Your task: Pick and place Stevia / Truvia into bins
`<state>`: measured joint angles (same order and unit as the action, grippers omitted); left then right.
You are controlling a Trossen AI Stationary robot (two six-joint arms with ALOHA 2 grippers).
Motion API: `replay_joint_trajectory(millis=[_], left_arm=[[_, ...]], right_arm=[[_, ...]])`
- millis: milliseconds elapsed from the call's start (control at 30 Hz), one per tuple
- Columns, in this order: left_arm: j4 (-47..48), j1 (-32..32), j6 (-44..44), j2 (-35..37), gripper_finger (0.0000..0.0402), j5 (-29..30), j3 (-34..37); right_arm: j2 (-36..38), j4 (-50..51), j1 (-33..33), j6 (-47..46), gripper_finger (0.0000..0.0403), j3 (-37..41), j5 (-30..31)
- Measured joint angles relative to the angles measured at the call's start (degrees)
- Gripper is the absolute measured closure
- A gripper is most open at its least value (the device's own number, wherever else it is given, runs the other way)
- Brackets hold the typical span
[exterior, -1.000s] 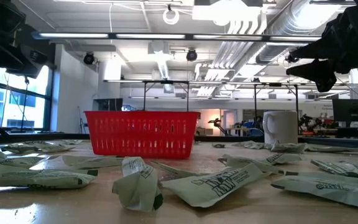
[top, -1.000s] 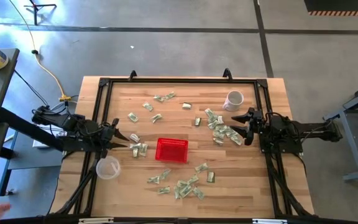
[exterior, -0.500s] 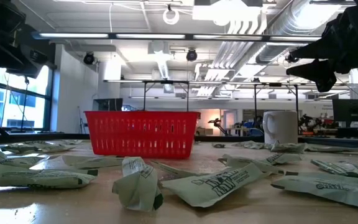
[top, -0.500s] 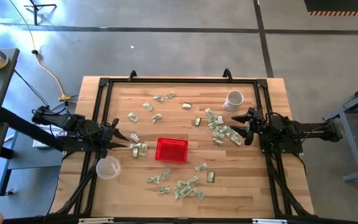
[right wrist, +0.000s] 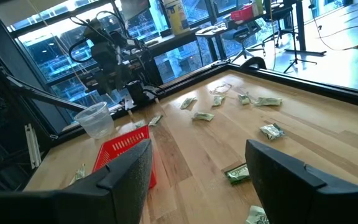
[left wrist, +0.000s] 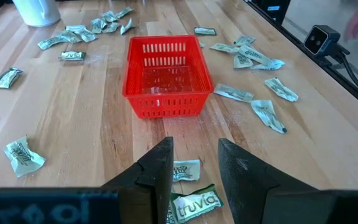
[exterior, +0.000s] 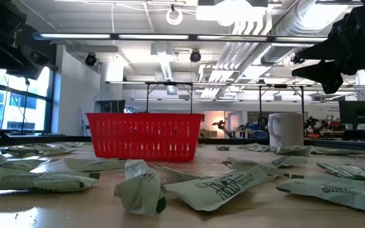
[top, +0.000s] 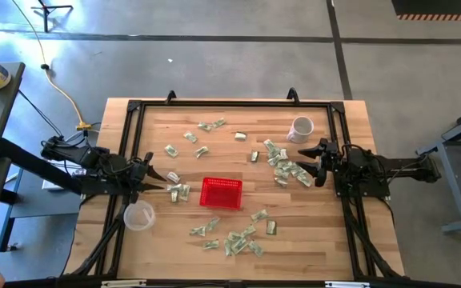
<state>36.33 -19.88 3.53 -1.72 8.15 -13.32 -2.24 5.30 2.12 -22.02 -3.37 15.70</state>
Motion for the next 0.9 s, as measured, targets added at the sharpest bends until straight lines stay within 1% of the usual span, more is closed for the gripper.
replay_joint_trajectory(millis=[833, 900], left_arm=[[0.0, -0.01, 0.0, 0.0, 0.024, 0.0, 0.0], [0.0, 0.0, 0.0, 0.0, 0.024, 0.0, 0.0]], right_arm=[[0.02, 0.0, 0.01, 0.5, 0.0154, 0.01, 0.08], [-0.02, -0.71, 0.01, 3.96, 0.0153, 0.05, 2.97]])
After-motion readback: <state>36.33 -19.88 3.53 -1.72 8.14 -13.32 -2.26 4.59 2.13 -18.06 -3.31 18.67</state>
